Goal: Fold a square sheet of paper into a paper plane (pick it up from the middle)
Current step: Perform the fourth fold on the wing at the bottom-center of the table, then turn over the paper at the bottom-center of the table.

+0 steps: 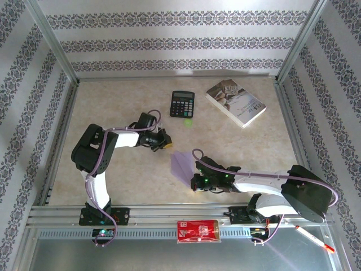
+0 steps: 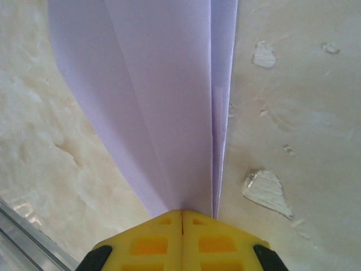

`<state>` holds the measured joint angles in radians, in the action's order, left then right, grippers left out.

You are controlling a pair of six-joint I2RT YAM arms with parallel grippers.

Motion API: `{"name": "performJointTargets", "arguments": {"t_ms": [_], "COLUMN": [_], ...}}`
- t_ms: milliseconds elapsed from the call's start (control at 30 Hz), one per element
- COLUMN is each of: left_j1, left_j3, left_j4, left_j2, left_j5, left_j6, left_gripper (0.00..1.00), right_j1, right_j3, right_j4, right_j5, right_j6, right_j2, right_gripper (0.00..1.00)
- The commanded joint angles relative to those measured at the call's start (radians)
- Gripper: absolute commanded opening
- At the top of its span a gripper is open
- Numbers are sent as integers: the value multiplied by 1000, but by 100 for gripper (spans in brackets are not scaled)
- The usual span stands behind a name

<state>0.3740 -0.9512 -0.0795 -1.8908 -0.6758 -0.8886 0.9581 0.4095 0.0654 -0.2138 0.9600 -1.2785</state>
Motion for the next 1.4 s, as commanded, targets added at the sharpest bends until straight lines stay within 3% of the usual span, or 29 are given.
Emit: {"name": "performJointTargets", "arguments": {"t_ms": [0,133,333,500,600,867,1367], "left_j1": [4,62,185,193,192,190,171], "left_j3": [21,133,234,197,189,196,193], "left_j4": [43,8,-41,-32,-21,-23,13], "left_j2": [100,240,327,262,261,231,239], "left_j5": [48,56,52,28,34,32,39], "left_j6": [38,10,-8,2,8,8,26], "left_gripper": [9,17,24,25,25,25,25], "right_j1": [2,-12,-77,-107,-114,-114,-114], "right_j3": [-13,31,-51,2,33,49,32], "right_j4": [204,176,-5,-40,-66,-153,-182], "right_j5": [53,32,62,104,70,13,16], "right_j6": [-49,-114,-72,-126,-153,-159,-139], "right_j2": [-15,74,260,173,89,-53,-22], "right_gripper": [0,7,31,43,44,40,8]}}
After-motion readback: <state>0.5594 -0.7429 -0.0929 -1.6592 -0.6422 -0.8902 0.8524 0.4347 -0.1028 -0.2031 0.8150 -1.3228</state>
